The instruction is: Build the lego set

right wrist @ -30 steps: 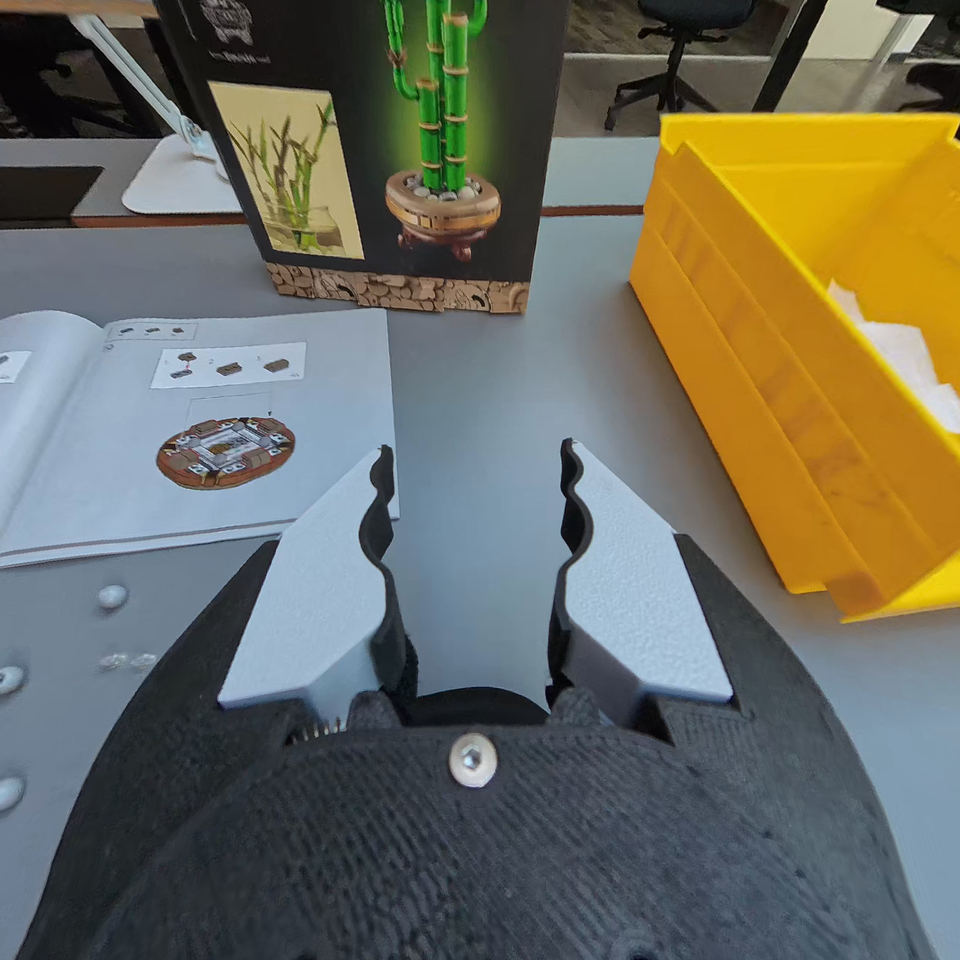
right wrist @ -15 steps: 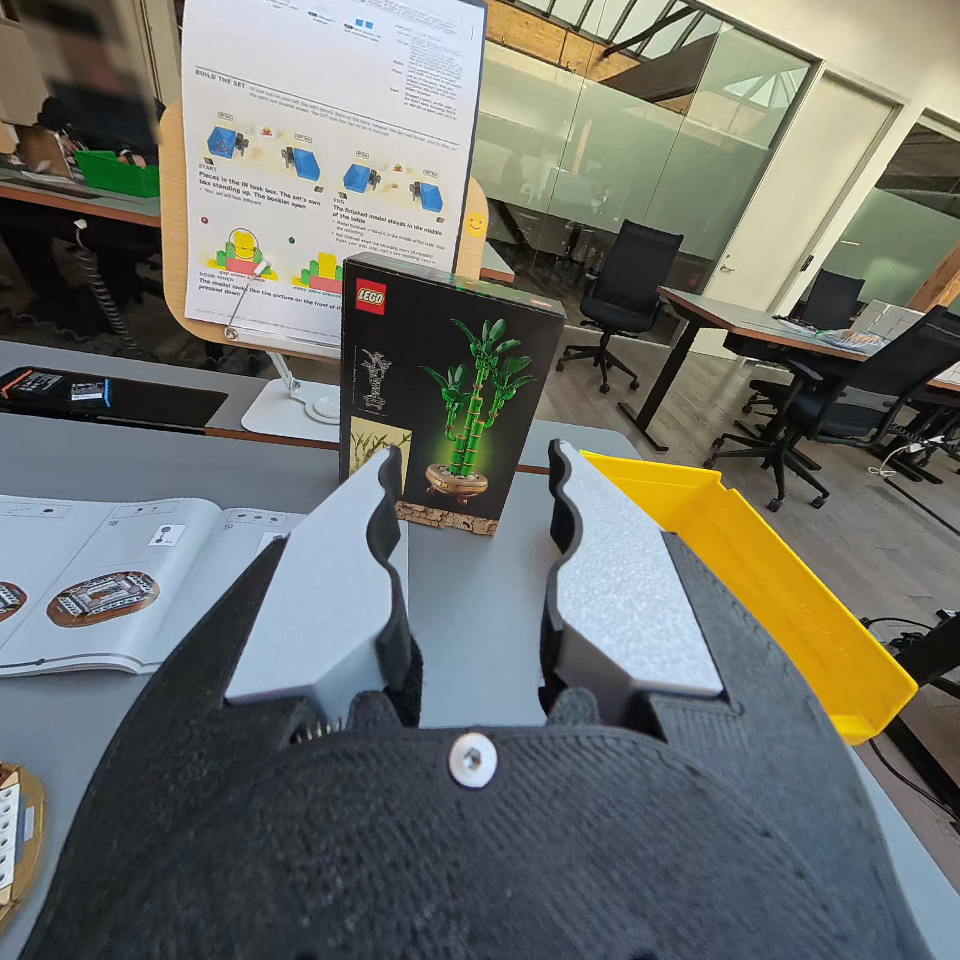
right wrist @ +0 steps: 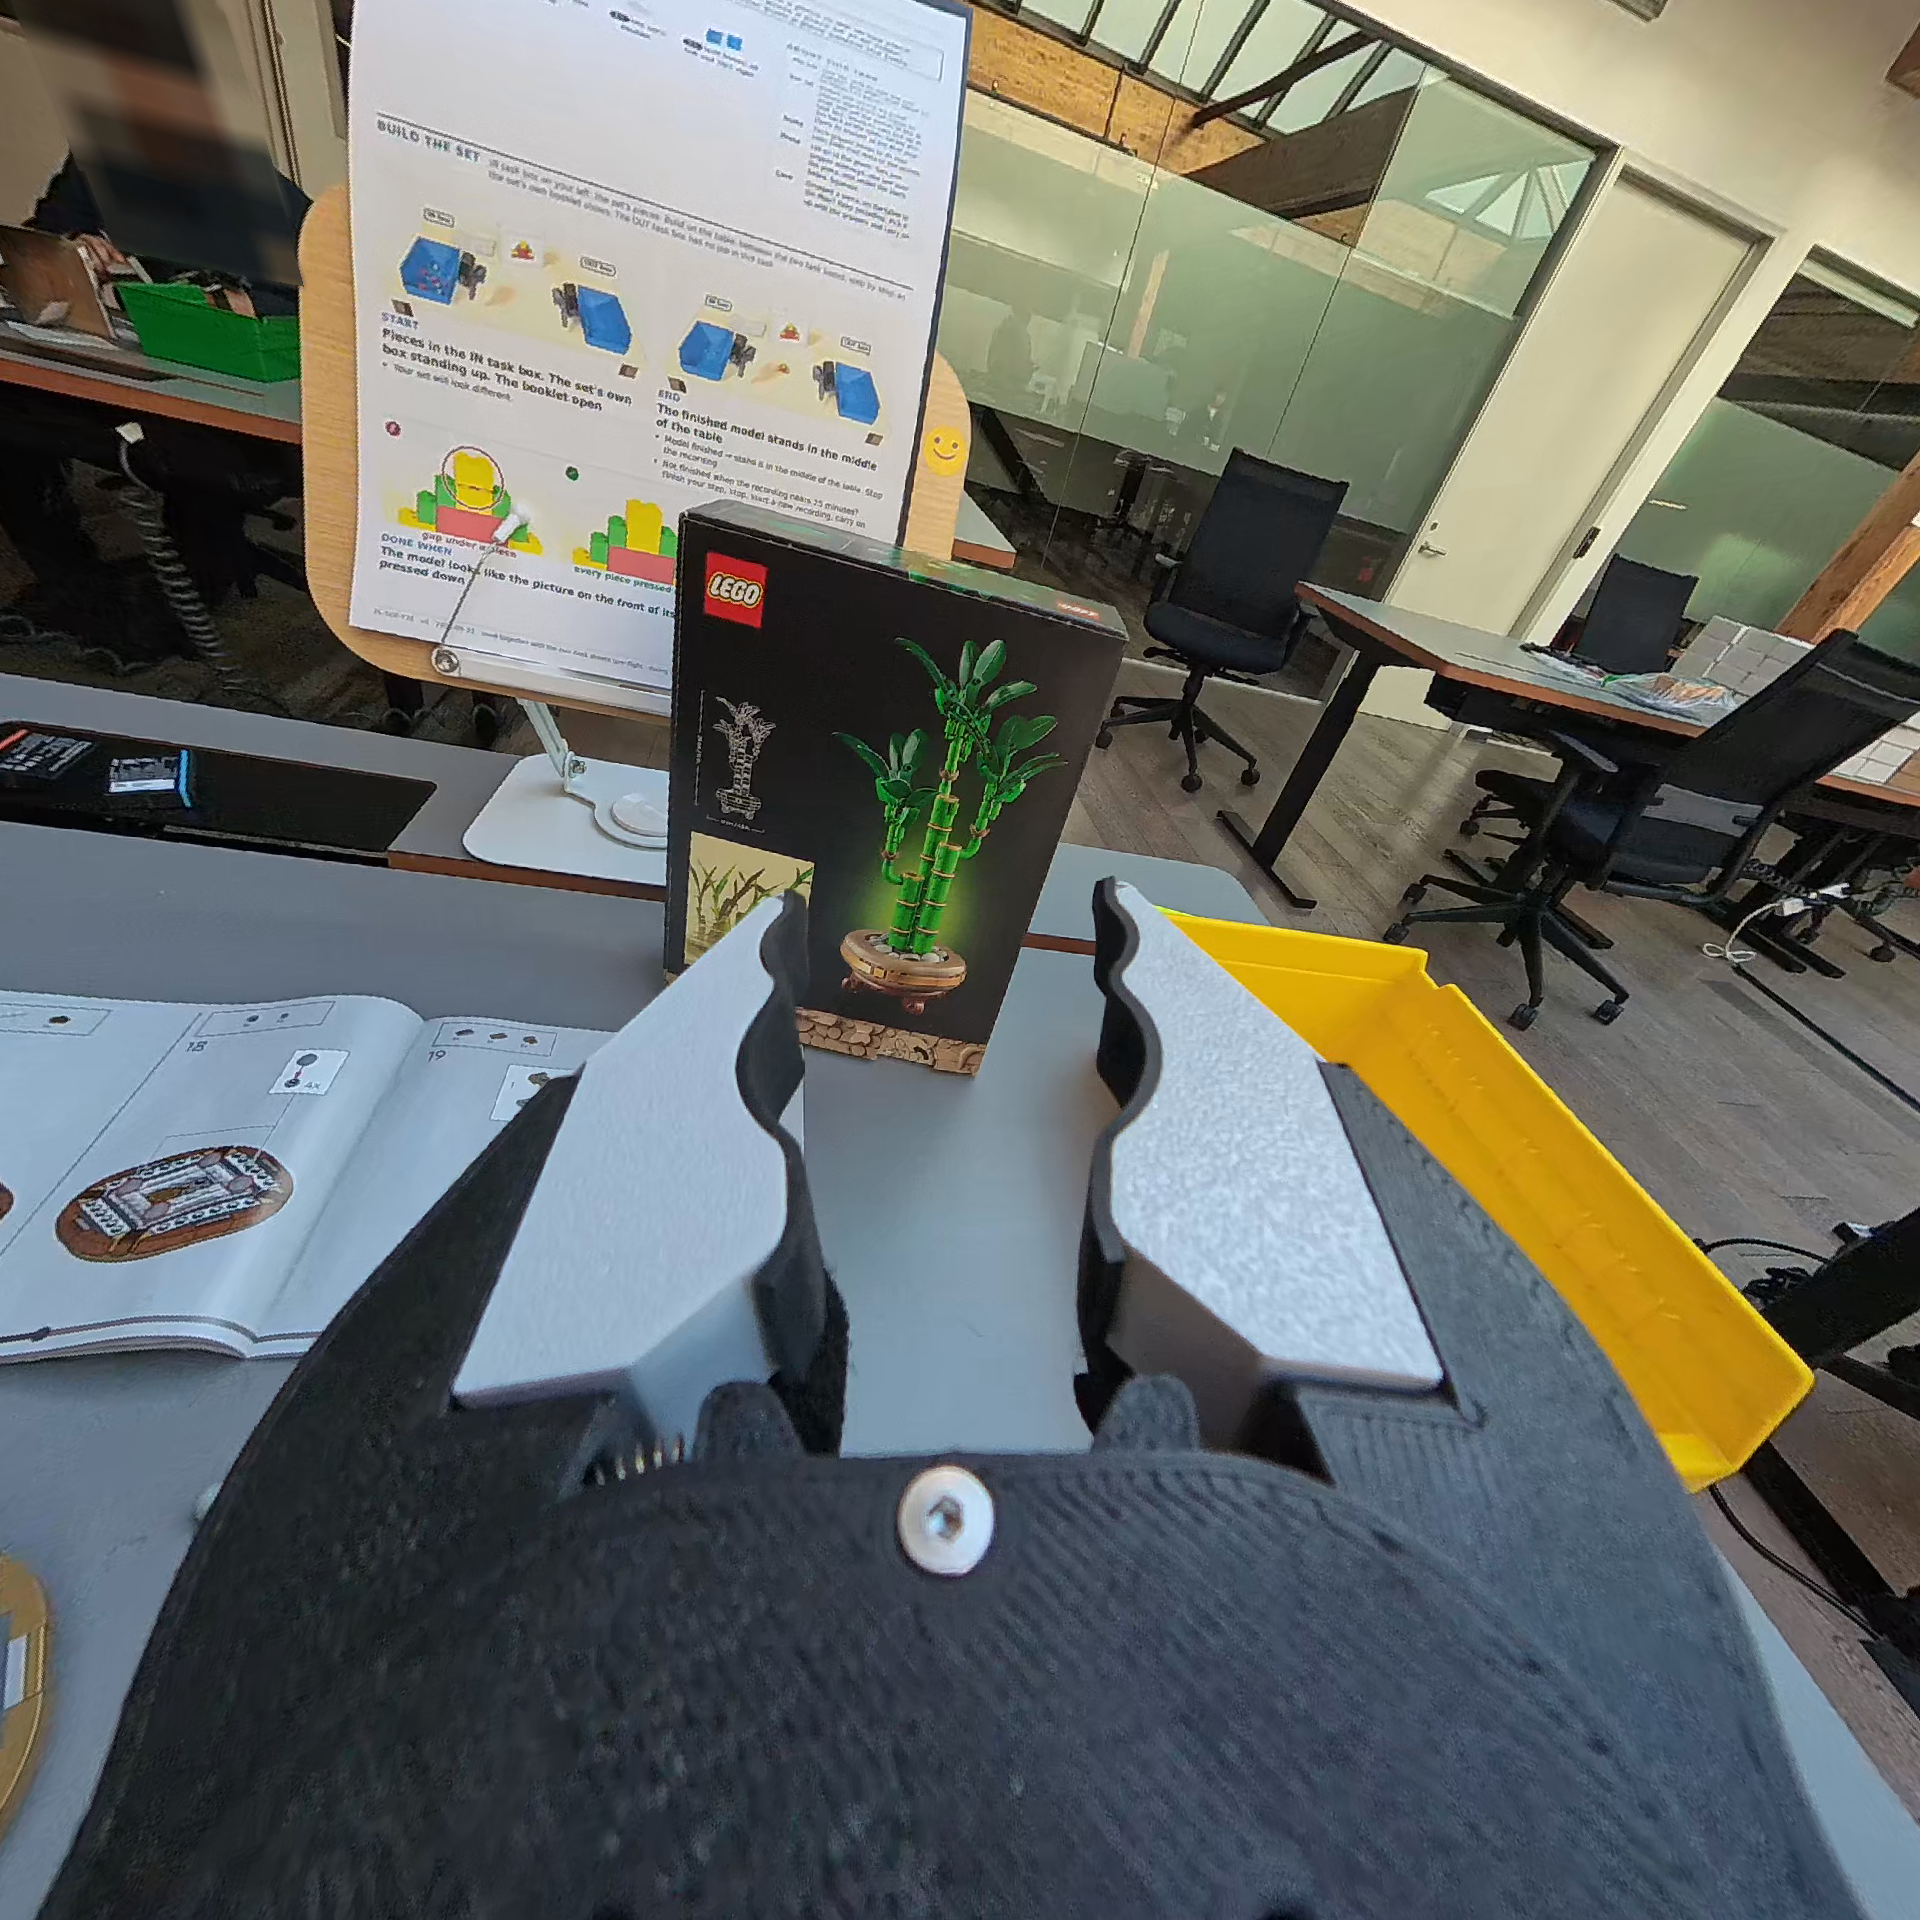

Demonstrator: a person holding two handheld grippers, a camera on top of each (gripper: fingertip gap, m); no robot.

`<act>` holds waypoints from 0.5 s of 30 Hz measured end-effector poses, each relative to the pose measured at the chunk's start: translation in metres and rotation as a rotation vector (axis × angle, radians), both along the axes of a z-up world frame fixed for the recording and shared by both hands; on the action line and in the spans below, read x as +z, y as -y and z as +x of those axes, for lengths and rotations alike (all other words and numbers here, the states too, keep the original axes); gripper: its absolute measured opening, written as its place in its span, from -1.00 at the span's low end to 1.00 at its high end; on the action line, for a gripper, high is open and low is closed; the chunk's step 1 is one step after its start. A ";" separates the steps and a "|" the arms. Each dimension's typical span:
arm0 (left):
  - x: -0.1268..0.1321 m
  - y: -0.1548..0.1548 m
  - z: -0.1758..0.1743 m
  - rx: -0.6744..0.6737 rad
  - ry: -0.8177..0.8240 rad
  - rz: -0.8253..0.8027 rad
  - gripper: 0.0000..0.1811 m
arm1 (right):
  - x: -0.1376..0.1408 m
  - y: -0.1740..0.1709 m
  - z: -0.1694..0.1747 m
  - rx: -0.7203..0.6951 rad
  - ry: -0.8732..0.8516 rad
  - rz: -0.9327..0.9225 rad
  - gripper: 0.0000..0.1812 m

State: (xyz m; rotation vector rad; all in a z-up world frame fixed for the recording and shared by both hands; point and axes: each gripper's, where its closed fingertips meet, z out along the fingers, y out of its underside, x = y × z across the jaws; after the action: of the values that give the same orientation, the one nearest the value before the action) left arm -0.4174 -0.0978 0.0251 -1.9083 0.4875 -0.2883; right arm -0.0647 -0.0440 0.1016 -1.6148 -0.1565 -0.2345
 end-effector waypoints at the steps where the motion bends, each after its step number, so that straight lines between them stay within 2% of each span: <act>1: -0.001 0.000 0.000 0.001 -0.002 -0.004 -0.37 | -0.001 0.000 0.000 -0.001 0.002 -0.003 -0.39; 15: -0.004 0.001 -0.003 0.011 0.013 -0.017 -0.37 | -0.002 -0.003 0.001 -0.005 0.002 -0.006 -0.40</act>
State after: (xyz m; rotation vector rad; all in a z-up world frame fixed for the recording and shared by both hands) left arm -0.4201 -0.0989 0.0215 -1.9242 0.4677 -0.2981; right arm -0.0638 -0.0411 0.0993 -1.6210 -0.1548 -0.2397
